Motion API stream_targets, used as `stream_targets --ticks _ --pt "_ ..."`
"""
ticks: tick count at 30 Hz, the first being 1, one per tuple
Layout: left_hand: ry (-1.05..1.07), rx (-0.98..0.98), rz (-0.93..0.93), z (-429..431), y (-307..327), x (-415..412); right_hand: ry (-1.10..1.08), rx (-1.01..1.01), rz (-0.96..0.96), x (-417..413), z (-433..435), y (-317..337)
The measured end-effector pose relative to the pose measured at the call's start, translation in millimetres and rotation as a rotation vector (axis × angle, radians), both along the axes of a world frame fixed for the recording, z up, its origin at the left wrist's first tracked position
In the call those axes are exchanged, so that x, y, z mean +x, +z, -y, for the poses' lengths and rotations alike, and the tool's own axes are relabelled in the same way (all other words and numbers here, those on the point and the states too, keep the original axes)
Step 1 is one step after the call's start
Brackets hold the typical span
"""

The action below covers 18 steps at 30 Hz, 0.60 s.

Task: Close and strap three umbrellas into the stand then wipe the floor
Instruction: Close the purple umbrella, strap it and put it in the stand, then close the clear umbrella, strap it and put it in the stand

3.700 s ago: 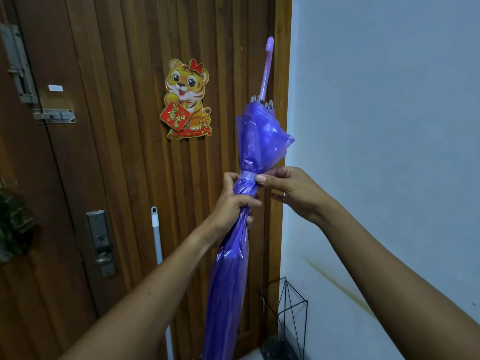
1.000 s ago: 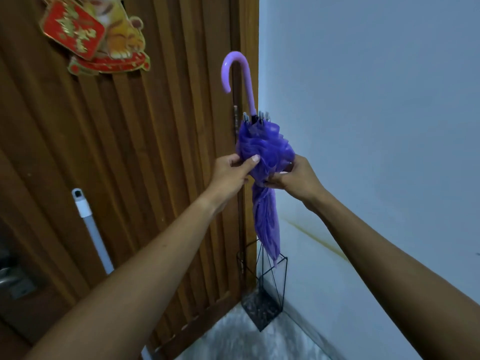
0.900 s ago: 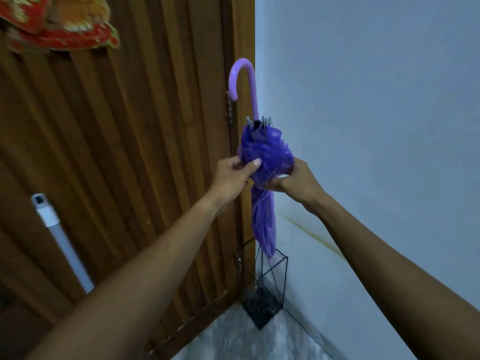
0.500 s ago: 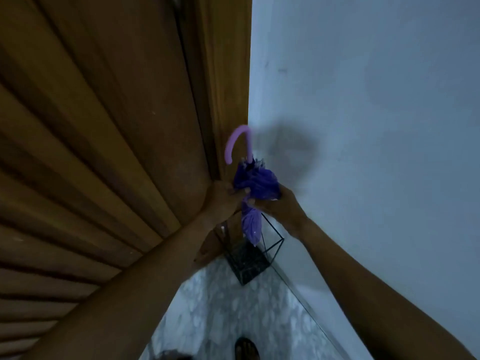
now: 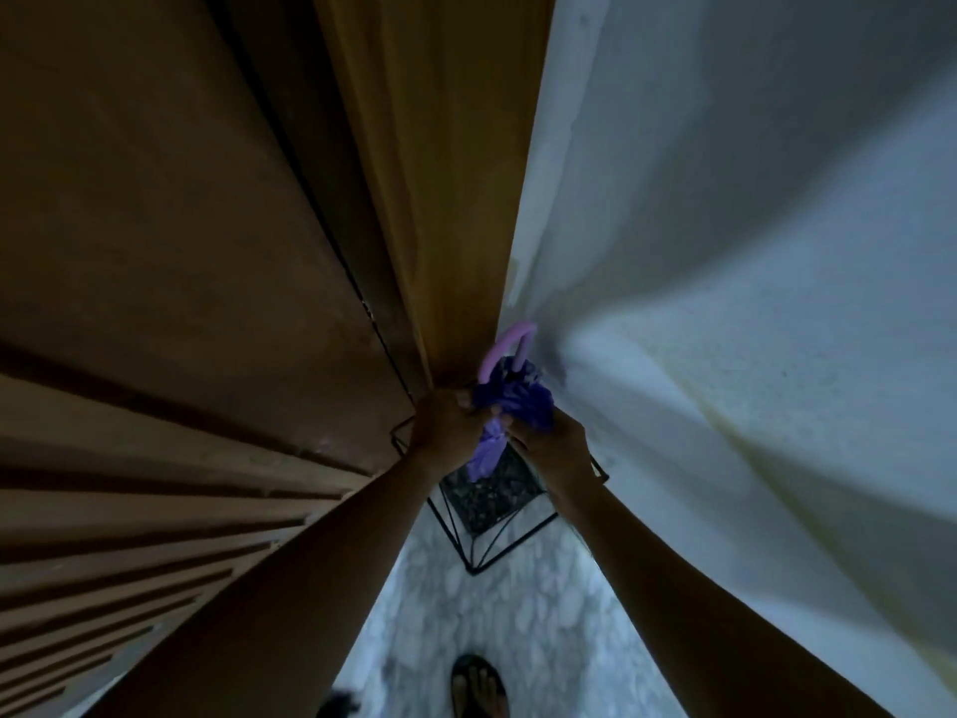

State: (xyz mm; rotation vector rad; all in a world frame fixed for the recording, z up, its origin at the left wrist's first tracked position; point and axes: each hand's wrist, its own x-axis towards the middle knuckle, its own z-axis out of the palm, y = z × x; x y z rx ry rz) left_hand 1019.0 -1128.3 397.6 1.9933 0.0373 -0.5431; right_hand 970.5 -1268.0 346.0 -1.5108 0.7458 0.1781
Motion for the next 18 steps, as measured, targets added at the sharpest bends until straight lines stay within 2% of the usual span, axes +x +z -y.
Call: stream_targets --ticks 6,10,15,18 --pt "-0.003 0.038 0.01 10 -26 10 -0.035 -0.049 -0.052 8 1 -18" --pt "0.016 0.075 -0.01 6 -23 4 -0.154 0.071 -0.15 11 -7 -10" --pt "0.07 0.024 -0.141 -30 25 -33 -0.306 0.112 -0.244 -5 -21 15" --pt "0.128 0.019 -0.232 -76 69 -66 -0.223 0.015 -0.243 -24 -44 60"
